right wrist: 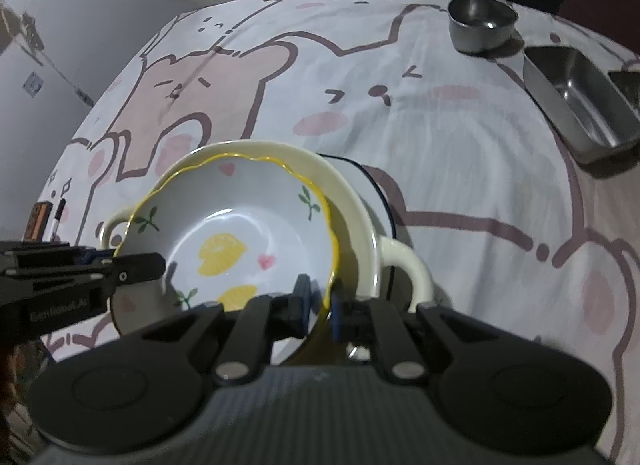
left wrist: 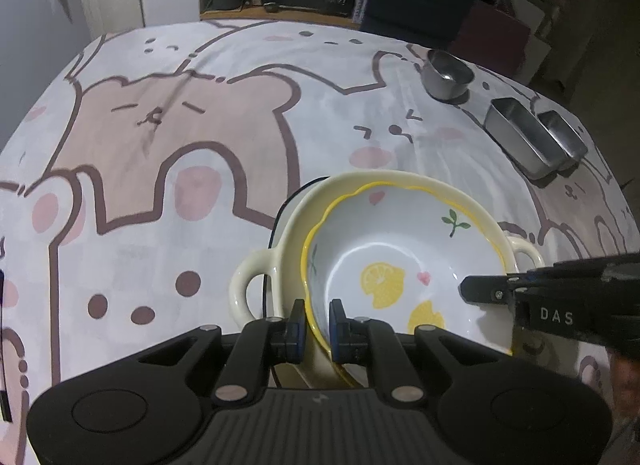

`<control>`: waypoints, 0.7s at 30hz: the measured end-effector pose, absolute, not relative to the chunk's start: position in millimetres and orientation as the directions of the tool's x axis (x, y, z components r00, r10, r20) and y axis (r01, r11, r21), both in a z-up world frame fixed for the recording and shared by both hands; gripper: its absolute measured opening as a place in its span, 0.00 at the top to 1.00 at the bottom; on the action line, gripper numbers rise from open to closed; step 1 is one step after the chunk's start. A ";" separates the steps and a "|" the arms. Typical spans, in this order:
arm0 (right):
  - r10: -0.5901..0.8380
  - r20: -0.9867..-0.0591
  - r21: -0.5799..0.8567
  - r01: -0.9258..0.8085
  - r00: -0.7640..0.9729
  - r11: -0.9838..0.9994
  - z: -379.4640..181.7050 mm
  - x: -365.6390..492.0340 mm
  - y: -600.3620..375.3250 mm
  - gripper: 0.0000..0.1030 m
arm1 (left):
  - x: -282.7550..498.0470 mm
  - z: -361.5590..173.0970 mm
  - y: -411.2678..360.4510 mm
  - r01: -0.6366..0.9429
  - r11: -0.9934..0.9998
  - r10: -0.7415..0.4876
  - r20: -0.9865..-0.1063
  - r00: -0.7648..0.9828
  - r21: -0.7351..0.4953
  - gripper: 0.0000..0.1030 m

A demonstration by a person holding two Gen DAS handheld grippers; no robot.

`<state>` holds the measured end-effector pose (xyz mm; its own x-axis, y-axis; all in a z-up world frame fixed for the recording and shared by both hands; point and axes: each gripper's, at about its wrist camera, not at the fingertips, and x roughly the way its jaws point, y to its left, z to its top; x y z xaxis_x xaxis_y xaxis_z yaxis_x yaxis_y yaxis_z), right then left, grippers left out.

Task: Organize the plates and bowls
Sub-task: 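Lower the lemon-print bowl into the cream bowl with both grippers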

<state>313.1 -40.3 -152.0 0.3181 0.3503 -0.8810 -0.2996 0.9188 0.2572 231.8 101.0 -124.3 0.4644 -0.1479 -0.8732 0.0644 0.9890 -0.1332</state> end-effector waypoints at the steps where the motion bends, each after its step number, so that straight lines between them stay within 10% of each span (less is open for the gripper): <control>1: 0.350 -0.882 0.258 -0.298 0.316 0.919 -152.7 313.6 -41.0 0.88 | 231.1 -123.8 99.3 0.075 0.989 -0.148 -0.872 0.467 -0.127 0.88; 21: 0.322 -0.882 0.209 -0.328 0.344 0.921 -147.1 307.2 -39.2 0.87 | 229.3 -125.6 94.1 0.135 0.987 -0.139 -0.876 0.462 -0.086 0.87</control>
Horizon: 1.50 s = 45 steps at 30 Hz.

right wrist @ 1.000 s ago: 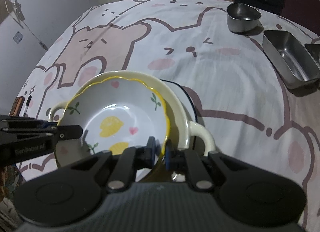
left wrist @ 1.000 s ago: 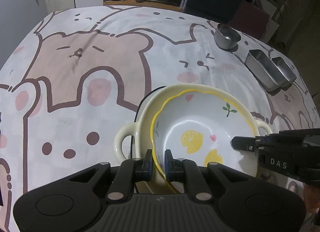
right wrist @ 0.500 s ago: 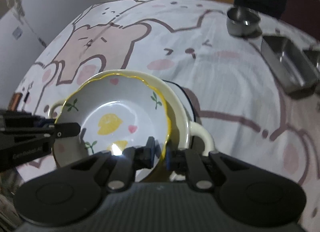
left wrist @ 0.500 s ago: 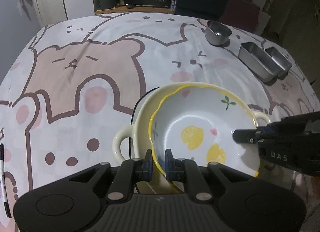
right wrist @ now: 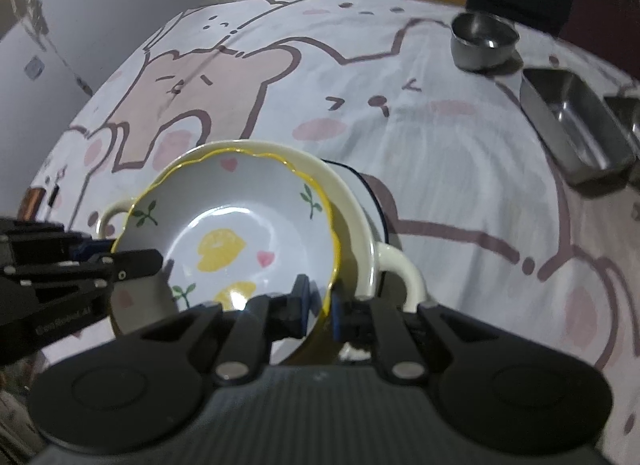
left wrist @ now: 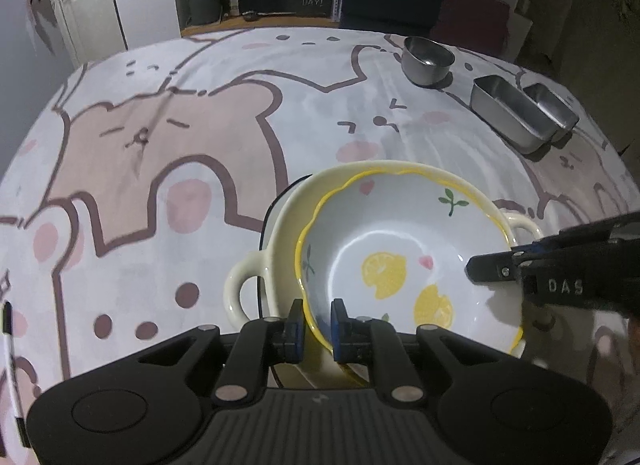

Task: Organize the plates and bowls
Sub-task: 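Lower the lemon-print bowl into the cream bowl with both grippers, then open both grippers to release the lemon-print bowl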

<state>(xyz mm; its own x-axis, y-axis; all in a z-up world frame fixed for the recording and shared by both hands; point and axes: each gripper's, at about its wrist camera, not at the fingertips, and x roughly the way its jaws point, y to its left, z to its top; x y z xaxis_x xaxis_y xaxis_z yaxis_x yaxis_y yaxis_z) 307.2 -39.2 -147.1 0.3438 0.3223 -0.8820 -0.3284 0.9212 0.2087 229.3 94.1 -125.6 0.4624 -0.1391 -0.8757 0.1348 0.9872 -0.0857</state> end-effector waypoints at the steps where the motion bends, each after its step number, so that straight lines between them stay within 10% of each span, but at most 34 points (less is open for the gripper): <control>1: 0.336 -0.881 0.235 -0.310 0.332 0.921 -148.0 309.2 -42.6 0.88 | 230.1 -126.6 96.5 0.126 0.986 -0.153 -0.877 0.455 -0.107 0.87; 10: 0.381 -0.865 0.313 -0.244 0.325 0.918 -145.6 316.3 -56.0 0.88 | 236.5 -131.6 122.5 0.009 0.961 -0.253 -0.868 0.427 -0.275 0.92; 45: 0.397 -0.851 0.332 -0.233 0.344 0.914 -139.5 315.3 -62.4 0.93 | 232.1 -121.1 133.0 -0.023 0.952 -0.263 -0.856 0.446 -0.305 0.93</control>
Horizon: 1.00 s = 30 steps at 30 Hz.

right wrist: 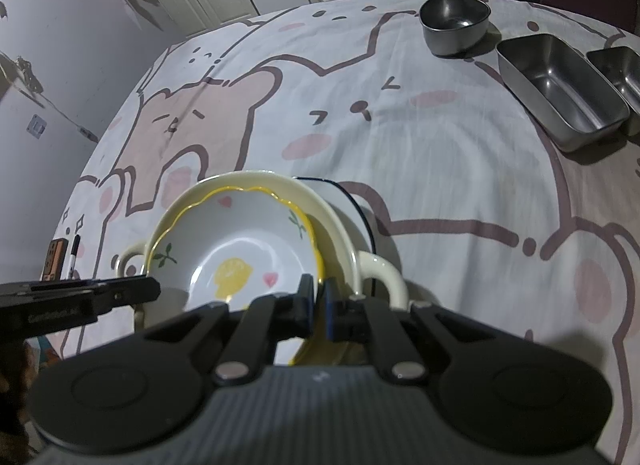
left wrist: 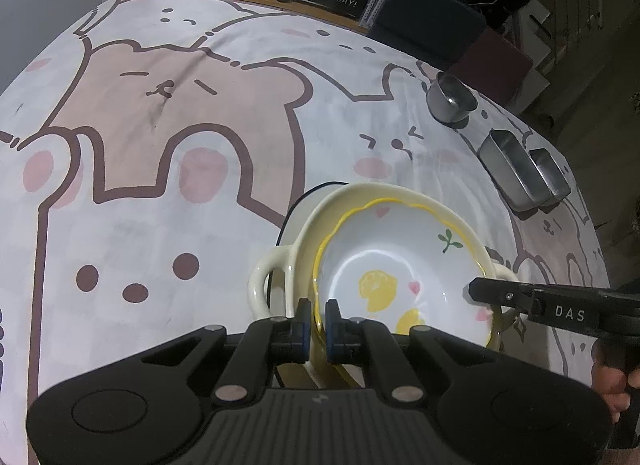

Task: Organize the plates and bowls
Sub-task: 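Open both grippers to release the lemon-print bowl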

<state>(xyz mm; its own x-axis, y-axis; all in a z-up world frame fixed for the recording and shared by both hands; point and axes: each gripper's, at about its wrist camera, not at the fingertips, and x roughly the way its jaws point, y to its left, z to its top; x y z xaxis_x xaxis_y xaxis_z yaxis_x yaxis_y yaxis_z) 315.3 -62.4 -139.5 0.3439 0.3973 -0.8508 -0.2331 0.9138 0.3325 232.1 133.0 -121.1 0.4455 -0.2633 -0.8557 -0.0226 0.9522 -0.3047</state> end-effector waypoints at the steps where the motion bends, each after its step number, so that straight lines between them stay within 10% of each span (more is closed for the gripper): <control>1: 0.397 -0.851 0.333 -0.233 0.344 0.914 -139.7 315.6 -62.6 0.93 | 232.2 -121.2 132.9 -0.023 0.952 -0.263 -0.856 0.445 -0.304 0.93; 15: 0.419 -0.820 0.329 -0.278 0.390 0.903 -120.1 298.5 -73.1 0.76 | 218.7 -101.0 122.8 0.002 0.963 -0.238 -0.852 0.467 -0.268 0.62; 30: 0.424 -0.755 0.267 -0.357 0.500 0.895 -83.0 246.9 -91.1 0.05 | 180.9 -56.5 100.6 0.064 0.975 -0.207 -0.780 0.590 -0.211 0.04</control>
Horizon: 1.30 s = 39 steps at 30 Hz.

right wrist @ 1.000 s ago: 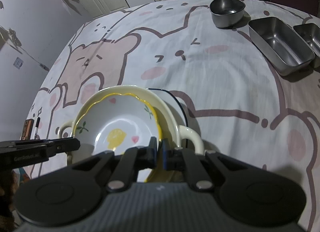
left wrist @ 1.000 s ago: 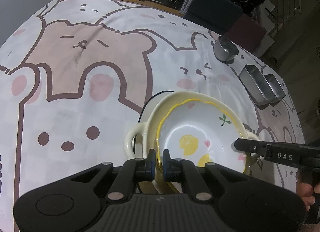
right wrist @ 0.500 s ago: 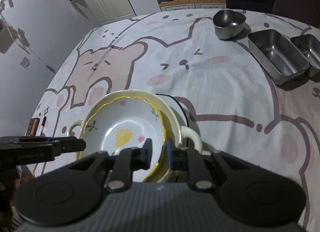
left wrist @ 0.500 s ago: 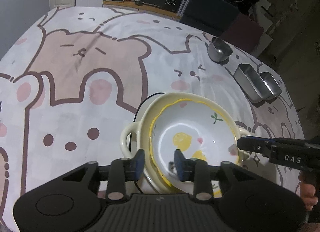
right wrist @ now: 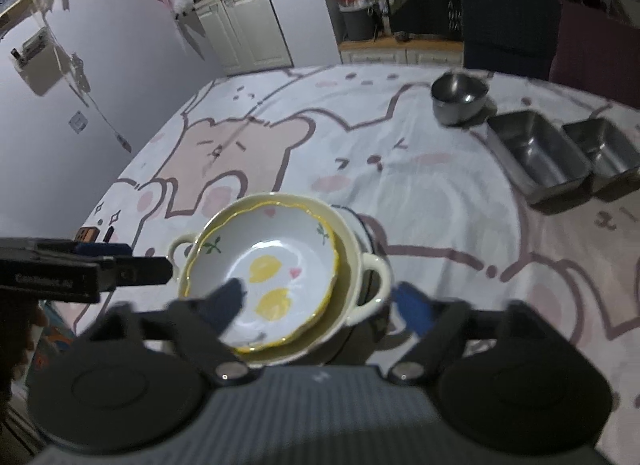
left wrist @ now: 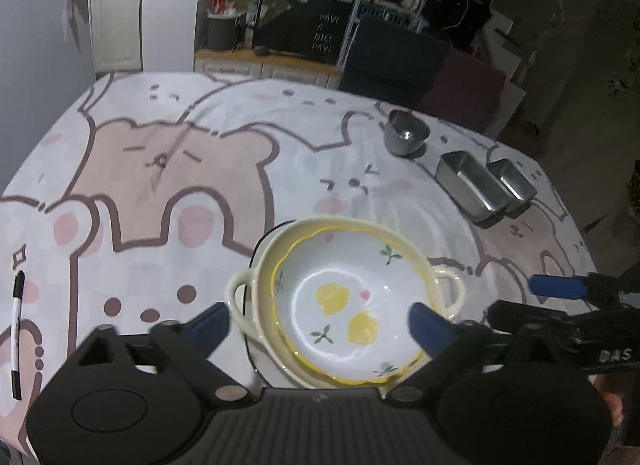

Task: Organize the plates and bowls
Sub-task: 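Open both grippers to release the lemon-print bowl, then move both grippers to the large rectangular steel container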

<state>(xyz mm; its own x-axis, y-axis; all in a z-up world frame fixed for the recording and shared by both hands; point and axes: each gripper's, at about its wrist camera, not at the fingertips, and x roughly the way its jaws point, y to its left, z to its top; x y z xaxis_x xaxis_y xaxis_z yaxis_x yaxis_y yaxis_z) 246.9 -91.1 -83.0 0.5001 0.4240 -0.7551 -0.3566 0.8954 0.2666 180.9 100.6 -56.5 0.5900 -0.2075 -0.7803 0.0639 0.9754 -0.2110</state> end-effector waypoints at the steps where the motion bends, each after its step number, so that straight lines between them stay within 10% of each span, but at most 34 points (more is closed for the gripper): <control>1: 0.416 -0.748 0.255 -0.355 0.517 0.899 -80.0 242.2 -93.8 0.01 | 178.3 -53.3 97.7 0.064 0.976 -0.203 -0.770 0.605 -0.207 0.02; 19: 0.248 -0.676 0.231 -0.120 0.693 0.966 -50.3 247.4 -215.7 0.00 | 242.3 -41.0 -2.3 0.195 0.961 -0.275 -0.644 0.714 -0.194 0.00; 39: 0.129 -0.774 0.392 0.310 0.620 0.866 -138.5 374.4 -267.3 0.00 | 389.0 -110.7 -81.7 0.257 0.936 -0.353 -0.649 0.674 -0.242 0.00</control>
<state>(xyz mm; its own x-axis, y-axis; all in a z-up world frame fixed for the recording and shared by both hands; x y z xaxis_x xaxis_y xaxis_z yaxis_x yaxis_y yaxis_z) 374.4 -267.3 -138.5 0.6198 0.1287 -0.7741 0.3102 0.8659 0.3924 389.0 -81.7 -110.7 0.6738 -0.3527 -0.6493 0.2570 0.9357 -0.2416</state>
